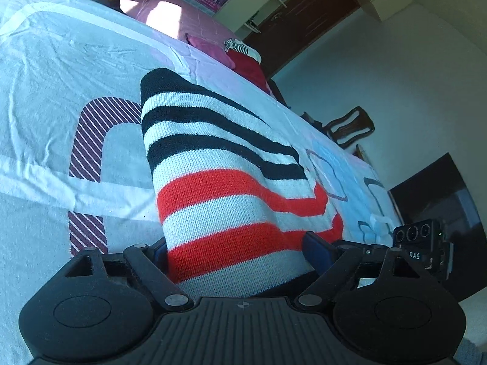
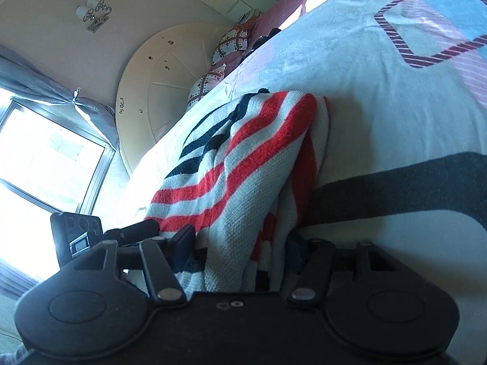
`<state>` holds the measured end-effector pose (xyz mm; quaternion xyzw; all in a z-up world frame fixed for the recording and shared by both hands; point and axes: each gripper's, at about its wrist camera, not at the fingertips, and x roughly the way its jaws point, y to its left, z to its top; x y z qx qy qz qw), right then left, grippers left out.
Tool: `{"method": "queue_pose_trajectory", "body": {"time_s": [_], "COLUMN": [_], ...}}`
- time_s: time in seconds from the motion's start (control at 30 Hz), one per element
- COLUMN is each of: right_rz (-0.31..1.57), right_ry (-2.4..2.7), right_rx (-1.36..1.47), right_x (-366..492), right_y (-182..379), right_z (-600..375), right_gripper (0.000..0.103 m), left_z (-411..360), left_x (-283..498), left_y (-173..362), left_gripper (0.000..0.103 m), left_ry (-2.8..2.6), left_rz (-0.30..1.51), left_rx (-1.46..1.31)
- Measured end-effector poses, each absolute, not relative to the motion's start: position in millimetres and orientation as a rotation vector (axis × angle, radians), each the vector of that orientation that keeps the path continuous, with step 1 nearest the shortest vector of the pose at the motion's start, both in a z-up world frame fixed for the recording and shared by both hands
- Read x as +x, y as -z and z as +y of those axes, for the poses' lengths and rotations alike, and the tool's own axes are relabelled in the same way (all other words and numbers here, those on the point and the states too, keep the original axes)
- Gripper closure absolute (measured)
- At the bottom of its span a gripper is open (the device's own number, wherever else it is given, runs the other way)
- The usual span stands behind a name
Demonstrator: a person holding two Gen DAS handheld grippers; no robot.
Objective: Fold small clothes
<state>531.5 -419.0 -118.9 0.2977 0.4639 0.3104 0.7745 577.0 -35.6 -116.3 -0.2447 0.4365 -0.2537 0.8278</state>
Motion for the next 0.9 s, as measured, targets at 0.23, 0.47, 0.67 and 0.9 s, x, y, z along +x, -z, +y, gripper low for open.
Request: {"method": "queue_pose_trajectory", "body": {"time_s": [0.23, 0.47, 0.67, 0.9], "right_rz": [0.946, 0.852, 0.824, 0.876], "right_ry": [-0.605, -0.609, -0.683, -0.810], "right_rx": [0.545, 0.471, 0.453, 0.449], "right_x": [513.2, 490.7, 490.0, 510.1], "right_y": [102.9, 53.9, 34.0, 48.1], "right_z": [-402.4, -364.4, -289.9, -172.3], "right_gripper": [0.062, 0.065, 0.065, 0.066], "left_z": [-23.7, 17.5, 102.0, 219.5], "left_x": [567.6, 548.7, 522.0, 483.4], "left_y": [113.6, 77.2, 46.9, 52.5], "left_gripper": [0.052, 0.054, 0.054, 0.054], "left_ry": [0.529, 0.606, 0.564, 0.415], "left_rz": [0.872, 0.798, 0.739, 0.733], "left_rx": [-0.529, -0.538, -0.533, -0.561]}}
